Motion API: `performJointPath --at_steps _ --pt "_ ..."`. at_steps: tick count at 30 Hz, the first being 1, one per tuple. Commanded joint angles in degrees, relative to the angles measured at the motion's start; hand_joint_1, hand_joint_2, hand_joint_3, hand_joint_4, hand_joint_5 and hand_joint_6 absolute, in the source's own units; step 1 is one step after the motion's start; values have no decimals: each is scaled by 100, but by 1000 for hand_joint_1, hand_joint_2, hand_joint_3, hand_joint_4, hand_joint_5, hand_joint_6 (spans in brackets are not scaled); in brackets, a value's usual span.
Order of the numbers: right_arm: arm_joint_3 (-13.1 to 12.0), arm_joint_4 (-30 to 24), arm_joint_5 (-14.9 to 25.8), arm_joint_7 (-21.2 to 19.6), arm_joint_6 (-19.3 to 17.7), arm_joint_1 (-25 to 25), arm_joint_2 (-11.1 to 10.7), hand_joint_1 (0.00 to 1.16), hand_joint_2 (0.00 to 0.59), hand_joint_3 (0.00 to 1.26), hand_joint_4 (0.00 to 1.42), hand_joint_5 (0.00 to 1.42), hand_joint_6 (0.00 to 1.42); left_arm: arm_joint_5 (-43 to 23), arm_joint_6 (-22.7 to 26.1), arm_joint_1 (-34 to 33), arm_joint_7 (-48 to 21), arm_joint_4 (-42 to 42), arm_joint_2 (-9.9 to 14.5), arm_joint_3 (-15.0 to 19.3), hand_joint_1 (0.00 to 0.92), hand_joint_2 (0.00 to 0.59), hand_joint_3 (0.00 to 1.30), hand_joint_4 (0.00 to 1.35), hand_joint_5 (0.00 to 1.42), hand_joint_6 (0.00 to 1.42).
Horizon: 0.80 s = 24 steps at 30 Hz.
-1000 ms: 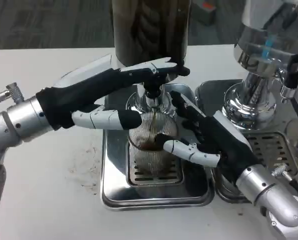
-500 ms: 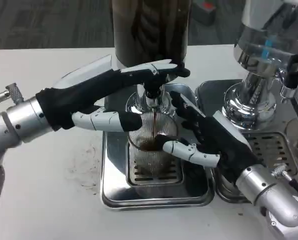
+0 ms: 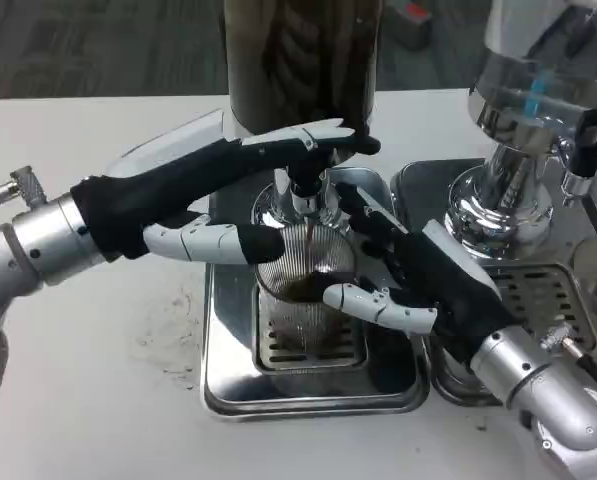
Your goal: Grasp the cup under the faucet to collect the drink, then remove the cup.
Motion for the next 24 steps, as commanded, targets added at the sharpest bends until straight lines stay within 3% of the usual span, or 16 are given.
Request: performJointPath --at_steps 1,24 --pt "30 81 -25 37 -28 -46 -16 612 163 0 0 0 33 273 35 154 -140 81 82 -137 0 71 175 60 67 134" --pt "111 0 -100 115 44 -30 -105 595 165 0 0 0 7 289 -24 187 -117 48 88 -146 0 77 179 69 67 144"
